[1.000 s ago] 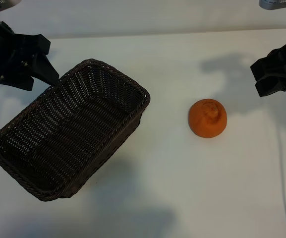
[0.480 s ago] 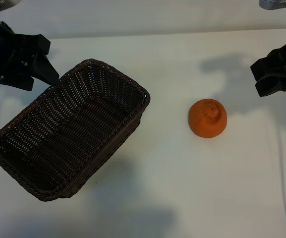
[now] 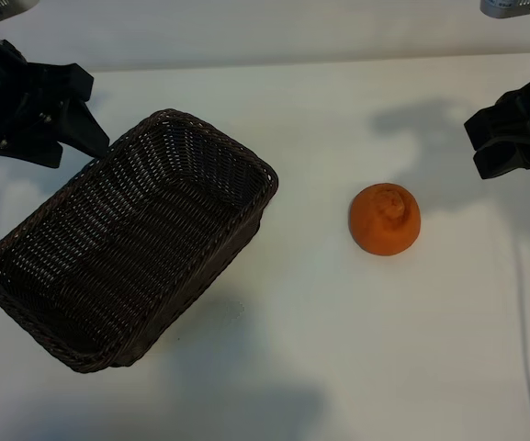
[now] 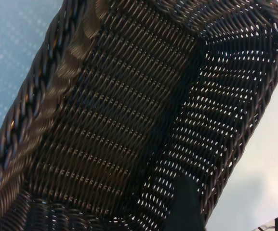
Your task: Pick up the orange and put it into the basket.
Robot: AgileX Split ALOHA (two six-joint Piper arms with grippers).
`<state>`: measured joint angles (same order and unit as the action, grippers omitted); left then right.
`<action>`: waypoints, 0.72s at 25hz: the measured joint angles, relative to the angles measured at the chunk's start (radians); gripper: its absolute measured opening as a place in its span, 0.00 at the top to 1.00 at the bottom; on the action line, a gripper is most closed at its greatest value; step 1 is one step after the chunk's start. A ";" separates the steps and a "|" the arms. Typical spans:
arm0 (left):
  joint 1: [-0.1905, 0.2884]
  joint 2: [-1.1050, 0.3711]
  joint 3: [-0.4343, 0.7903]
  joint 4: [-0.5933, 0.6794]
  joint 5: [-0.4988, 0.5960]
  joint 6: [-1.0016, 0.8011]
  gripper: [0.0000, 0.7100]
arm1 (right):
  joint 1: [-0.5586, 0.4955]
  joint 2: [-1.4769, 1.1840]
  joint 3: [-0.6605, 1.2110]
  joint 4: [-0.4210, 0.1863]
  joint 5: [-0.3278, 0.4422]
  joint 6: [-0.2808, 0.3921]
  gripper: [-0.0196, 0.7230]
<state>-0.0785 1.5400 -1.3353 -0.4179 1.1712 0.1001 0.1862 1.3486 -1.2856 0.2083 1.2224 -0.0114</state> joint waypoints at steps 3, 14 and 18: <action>0.000 0.000 0.000 0.000 -0.001 0.000 0.20 | 0.000 0.000 0.000 0.000 0.001 0.000 0.41; 0.080 -0.079 0.002 0.163 0.004 -0.236 0.20 | 0.000 0.000 0.000 -0.001 0.001 0.000 0.41; 0.086 -0.132 0.002 0.237 0.004 -0.339 0.20 | 0.000 0.000 0.000 -0.001 0.001 0.000 0.41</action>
<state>0.0071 1.4075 -1.3338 -0.1814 1.1749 -0.2390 0.1862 1.3486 -1.2856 0.2074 1.2232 -0.0114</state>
